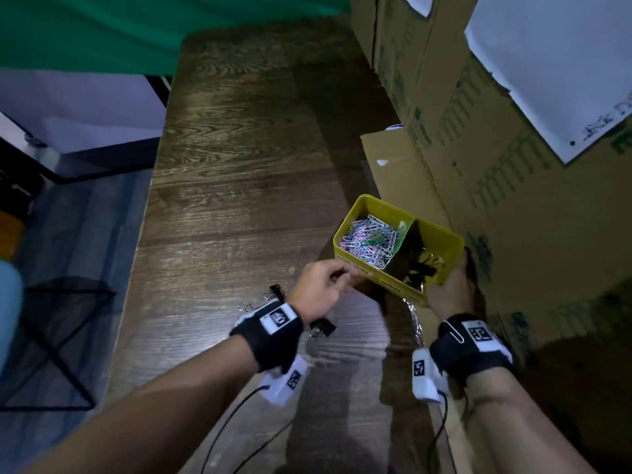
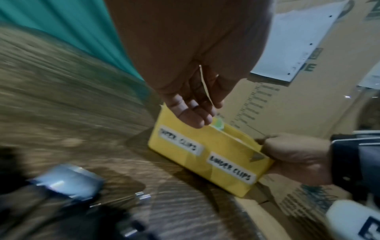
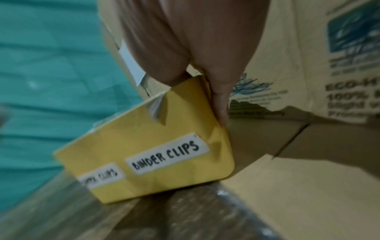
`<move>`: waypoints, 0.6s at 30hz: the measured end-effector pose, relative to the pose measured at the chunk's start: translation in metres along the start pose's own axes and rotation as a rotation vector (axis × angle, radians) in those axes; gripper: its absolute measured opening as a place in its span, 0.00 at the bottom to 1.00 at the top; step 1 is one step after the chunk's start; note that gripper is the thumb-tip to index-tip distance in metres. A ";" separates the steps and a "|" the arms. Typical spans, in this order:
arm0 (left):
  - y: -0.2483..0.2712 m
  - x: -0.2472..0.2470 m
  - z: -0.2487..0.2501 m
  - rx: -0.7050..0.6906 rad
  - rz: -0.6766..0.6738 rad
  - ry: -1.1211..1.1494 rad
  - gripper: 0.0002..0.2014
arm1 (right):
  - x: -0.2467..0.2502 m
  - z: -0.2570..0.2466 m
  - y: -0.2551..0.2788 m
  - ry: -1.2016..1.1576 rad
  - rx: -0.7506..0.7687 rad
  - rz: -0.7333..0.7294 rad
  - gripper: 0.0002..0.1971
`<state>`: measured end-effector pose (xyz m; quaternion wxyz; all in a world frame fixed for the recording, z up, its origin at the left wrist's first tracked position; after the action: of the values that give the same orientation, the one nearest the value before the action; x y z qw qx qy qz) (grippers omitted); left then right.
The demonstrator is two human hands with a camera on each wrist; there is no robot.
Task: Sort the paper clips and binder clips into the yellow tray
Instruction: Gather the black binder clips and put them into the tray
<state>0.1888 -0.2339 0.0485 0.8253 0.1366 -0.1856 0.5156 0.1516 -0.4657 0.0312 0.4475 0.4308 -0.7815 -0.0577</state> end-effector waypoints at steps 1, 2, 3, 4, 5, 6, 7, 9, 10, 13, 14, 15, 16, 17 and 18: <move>0.010 0.011 -0.013 0.048 0.013 0.007 0.09 | -0.003 -0.003 0.000 0.001 0.012 -0.006 0.43; 0.021 0.023 -0.028 0.095 0.022 -0.007 0.09 | -0.010 -0.005 -0.001 0.007 0.019 -0.025 0.43; 0.032 0.036 -0.041 0.131 0.032 -0.054 0.09 | -0.017 -0.008 -0.002 0.014 0.016 -0.044 0.45; 0.042 0.047 -0.051 0.158 0.045 -0.115 0.09 | -0.023 -0.011 -0.002 0.026 0.004 -0.060 0.47; 0.052 0.059 -0.059 0.180 0.063 -0.159 0.08 | -0.029 -0.015 -0.001 0.042 0.003 -0.081 0.47; 0.062 0.071 -0.067 0.197 0.079 -0.193 0.07 | -0.034 -0.020 0.000 0.063 0.021 -0.116 0.47; 0.072 0.080 -0.073 0.208 0.095 -0.217 0.07 | -0.039 -0.024 0.001 0.087 0.050 -0.160 0.46; 0.087 0.097 -0.084 0.218 0.132 -0.268 0.08 | -0.047 -0.031 0.003 0.115 0.149 -0.213 0.40; 0.094 0.102 -0.089 0.217 0.136 -0.303 0.08 | -0.048 -0.036 0.008 0.111 0.214 -0.178 0.37; 0.110 0.101 -0.103 0.203 0.022 -0.366 0.12 | -0.041 -0.053 0.044 0.053 0.504 0.120 0.24; 0.115 0.098 -0.109 0.225 -0.046 -0.369 0.16 | -0.043 -0.060 0.064 0.052 0.639 0.148 0.19; 0.119 0.092 -0.115 0.252 -0.111 -0.382 0.20 | -0.052 -0.066 0.082 0.076 0.762 0.071 0.15; 0.122 0.087 -0.119 0.275 -0.162 -0.407 0.24 | -0.064 -0.070 0.098 0.125 0.841 -0.082 0.13; 0.124 0.083 -0.121 0.281 -0.188 -0.430 0.26 | -0.081 -0.066 0.108 0.230 0.865 -0.274 0.13; 0.126 0.078 -0.123 0.278 -0.189 -0.439 0.26 | -0.098 -0.058 0.113 0.389 0.854 -0.425 0.16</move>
<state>0.1269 -0.0659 -0.0218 0.7831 0.3737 -0.2738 0.4149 0.1472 -0.3072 0.0561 0.3471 0.7271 -0.5332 0.2580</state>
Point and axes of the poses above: each hand's wrist, its own y-axis away from the middle knuckle, its own x-axis out of the back of the hand, z = x × y, the point moved 5 cm from there along -y, towards the middle knuckle, and after that the axes turned 9 degrees about -x, right-handed, at the moved point
